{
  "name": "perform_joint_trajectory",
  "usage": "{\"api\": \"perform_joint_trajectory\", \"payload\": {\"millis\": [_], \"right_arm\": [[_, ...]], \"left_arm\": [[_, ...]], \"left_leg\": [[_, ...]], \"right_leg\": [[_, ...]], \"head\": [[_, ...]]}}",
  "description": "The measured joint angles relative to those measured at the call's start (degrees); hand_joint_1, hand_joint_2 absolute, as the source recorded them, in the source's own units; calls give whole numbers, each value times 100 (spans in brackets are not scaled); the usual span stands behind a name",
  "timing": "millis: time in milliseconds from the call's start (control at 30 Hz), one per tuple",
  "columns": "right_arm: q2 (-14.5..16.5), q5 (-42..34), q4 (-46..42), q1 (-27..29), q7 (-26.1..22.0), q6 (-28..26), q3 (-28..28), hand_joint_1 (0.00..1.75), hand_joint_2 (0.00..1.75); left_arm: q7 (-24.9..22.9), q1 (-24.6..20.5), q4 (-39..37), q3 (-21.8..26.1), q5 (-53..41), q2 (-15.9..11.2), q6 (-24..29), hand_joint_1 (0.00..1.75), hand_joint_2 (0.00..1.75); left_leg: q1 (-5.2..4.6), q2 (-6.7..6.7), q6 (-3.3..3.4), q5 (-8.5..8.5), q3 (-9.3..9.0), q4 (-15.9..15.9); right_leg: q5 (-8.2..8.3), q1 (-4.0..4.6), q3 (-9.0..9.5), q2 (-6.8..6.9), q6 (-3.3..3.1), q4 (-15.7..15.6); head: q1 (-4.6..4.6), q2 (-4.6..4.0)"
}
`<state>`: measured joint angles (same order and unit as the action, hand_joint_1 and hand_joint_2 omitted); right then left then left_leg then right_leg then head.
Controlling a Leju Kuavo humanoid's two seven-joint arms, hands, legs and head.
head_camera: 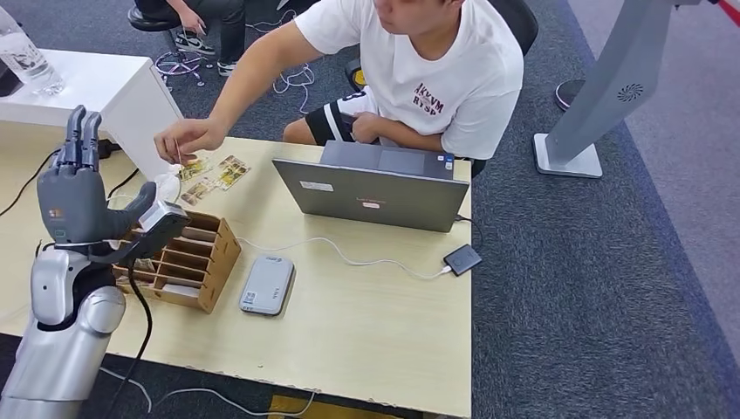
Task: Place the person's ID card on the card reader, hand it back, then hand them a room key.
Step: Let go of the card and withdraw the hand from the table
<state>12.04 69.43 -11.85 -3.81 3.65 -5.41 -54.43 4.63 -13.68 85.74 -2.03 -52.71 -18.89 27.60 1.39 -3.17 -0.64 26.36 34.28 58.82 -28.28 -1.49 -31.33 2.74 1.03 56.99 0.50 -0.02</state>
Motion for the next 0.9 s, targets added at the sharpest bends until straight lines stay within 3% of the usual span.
{"api": "perform_joint_trajectory", "payload": {"millis": [100,200,367,400,433,467,500,533,567,600,700,767,900], "right_arm": [[0,-112,-1,39,-64,-22,-15,0,175],[0,-194,-2,78,-109,-45,-44,0,175],[1,-212,-2,86,-123,-59,-54,0,175],[4,-227,-3,93,-139,-72,-77,0,175],[9,-240,-3,111,-159,-91,-111,0,175],[17,-238,-4,133,-203,-117,-155,0,175],[24,-219,-4,157,-248,-139,-195,0,175],[27,-182,-4,176,-286,-153,-216,0,175],[29,-136,-4,186,-322,-162,-227,0,175],[28,-92,-4,193,-336,-163,-227,0,175],[27,24,-4,203,-350,-168,-227,0,175],[25,72,-4,199,-349,-170,-227,0,175],[14,82,-4,187,-348,-162,-227,0,175]], "left_arm": [[1009,892,911,244,1225,35,274,0,175],[1969,1649,1634,549,2661,163,42,0,175],[2216,1821,1799,650,3091,214,-103,0,175],[2531,2053,2028,950,3673,378,-501,0,175],[2819,2294,2327,1675,4538,739,-1370,0,175],[2794,2400,2524,2914,5811,1245,-2471,0,175],[2560,2419,2587,4225,7026,1744,-3495,0,131],[2032,2234,2412,5390,7923,2127,-4175,0,87],[1410,2009,2073,6230,8584,2333,-4330,0,44],[1067,1892,1723,6666,8872,2411,-4202,0,0],[693,1660,608,7651,9221,2587,-3563,0,0],[848,1553,-235,8063,9228,2646,-3196,0,0],[1093,1398,-1439,8529,9220,2708,-3105,0,0]], "left_leg": [[-1,-24,-1,16,-6,-1],[-1,-26,2,23,-5,-1],[-1,-25,2,25,-4,-1],[-1,-25,1,29,-4,-1],[-1,-21,0,34,-4,-1],[-1,-18,-2,39,-7,-2],[0,-16,-3,44,-12,-2],[0,-14,-3,45,-17,-3],[1,-16,-4,46,-22,-4],[1,-18,-4,46,-26,-4],[3,-16,-4,46,-29,-4],[0,-4,-2,48,-27,-3],[-1,5,3,51,-23,-2]], "right_leg": [[-4,-1,-3,-26,0,-1],[-13,-1,-4,-28,1,-4],[-16,-1,-3,-26,2,-4],[-19,-1,-4,-26,2,-4],[-25,-1,-3,-21,4,-5],[-32,-1,0,-17,4,-5],[-38,-1,4,-13,4,-4],[-42,0,8,-10,3,-3],[-42,0,12,-12,-1,-1],[-41,0,13,-14,-2,0],[-42,0,11,-15,-3,-2],[-45,-3,12,-3,0,-5],[-45,-4,18,7,3,-11]], "head": [[-2,0],[-7,0],[-7,0],[-8,0],[-8,0],[-9,0],[-10,0],[-9,0],[-11,0],[-13,0],[-15,0],[-12,0],[-2,0]]}}
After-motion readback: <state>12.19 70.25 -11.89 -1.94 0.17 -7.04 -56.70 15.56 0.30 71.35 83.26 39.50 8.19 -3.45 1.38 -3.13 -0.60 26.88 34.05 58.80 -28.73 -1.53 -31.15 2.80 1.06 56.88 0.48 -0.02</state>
